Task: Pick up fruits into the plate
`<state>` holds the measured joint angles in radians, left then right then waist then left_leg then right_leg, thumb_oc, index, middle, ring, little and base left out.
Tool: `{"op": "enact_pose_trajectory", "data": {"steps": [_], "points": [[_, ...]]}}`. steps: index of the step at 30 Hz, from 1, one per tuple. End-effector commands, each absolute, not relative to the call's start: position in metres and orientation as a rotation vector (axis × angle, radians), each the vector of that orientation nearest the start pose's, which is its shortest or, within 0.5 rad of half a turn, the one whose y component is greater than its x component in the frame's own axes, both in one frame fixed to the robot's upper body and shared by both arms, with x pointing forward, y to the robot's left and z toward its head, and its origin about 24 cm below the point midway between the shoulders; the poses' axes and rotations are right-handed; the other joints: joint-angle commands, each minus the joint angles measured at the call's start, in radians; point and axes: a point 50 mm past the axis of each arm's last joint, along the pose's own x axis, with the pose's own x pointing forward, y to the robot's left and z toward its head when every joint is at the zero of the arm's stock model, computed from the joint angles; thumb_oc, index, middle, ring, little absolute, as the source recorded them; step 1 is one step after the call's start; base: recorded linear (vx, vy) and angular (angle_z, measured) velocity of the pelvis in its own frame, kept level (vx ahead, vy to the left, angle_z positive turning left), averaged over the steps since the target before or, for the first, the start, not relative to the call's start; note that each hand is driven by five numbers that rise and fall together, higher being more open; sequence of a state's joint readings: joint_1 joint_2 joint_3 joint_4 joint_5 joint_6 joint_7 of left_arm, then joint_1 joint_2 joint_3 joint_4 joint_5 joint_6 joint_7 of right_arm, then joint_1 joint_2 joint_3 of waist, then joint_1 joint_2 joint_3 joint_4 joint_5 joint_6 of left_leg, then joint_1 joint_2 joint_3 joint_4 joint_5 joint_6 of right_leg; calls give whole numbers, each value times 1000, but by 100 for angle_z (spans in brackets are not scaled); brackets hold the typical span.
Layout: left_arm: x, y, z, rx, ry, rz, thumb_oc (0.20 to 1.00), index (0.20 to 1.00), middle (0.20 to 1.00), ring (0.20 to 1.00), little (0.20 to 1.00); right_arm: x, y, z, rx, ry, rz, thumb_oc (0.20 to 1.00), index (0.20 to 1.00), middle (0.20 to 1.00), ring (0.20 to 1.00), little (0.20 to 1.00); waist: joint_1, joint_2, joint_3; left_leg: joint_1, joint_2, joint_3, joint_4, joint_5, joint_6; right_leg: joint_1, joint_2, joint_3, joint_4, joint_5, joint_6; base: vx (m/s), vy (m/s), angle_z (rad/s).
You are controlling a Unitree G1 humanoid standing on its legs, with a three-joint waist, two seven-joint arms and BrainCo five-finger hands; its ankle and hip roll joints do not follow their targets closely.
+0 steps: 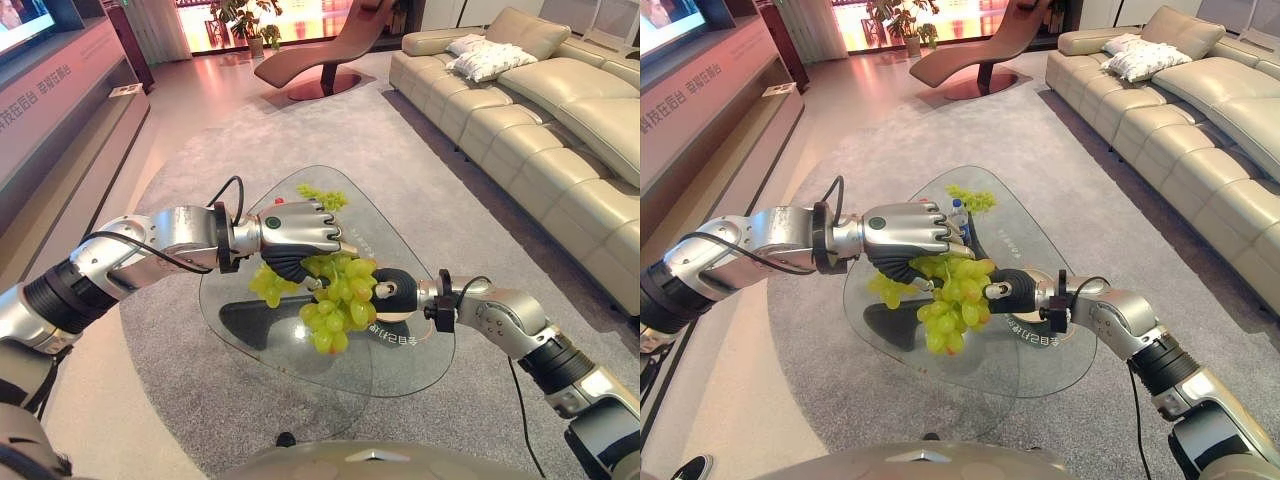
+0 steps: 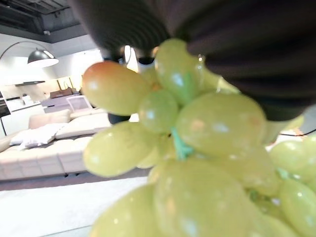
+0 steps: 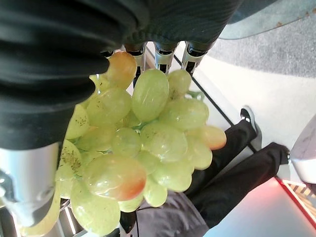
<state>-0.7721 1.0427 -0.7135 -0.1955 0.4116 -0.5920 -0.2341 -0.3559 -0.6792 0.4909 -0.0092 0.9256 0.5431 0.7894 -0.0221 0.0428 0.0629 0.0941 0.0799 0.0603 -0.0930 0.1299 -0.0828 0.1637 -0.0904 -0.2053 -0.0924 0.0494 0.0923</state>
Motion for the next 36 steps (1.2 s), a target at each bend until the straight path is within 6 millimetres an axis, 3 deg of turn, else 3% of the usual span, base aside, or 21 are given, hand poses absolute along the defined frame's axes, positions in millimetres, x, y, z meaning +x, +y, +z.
{"op": "enact_pose_trajectory", "data": {"steps": [1,12,21,36], "points": [[260,92,237,1546,-1123,-965,200,200,200,200,200,241,-83,103,324,386,1530,1000,1000,1000,1000,1000,17,-55,-3,69,-70,16,6,-164,40,16,-2,0,17,-45,22,0,0,0],[270,98,232,1626,-1070,-904,200,200,200,200,200,222,-66,107,447,406,1653,1000,1000,1000,1000,1000,14,-55,6,72,-72,14,6,-165,42,15,1,9,19,-45,23,0,0,0],[276,103,223,1694,-1041,-870,200,200,200,200,200,220,-58,109,523,371,1654,1000,1000,1000,1000,1000,17,-54,10,71,-72,11,6,-165,44,13,2,11,17,-45,23,0,0,0],[271,95,217,1715,-1095,-886,200,200,200,200,200,215,-41,114,684,404,1635,1000,1000,1000,1000,1000,25,-55,19,72,-70,2,6,-168,44,15,3,7,16,-45,23,0,0,0]]}}
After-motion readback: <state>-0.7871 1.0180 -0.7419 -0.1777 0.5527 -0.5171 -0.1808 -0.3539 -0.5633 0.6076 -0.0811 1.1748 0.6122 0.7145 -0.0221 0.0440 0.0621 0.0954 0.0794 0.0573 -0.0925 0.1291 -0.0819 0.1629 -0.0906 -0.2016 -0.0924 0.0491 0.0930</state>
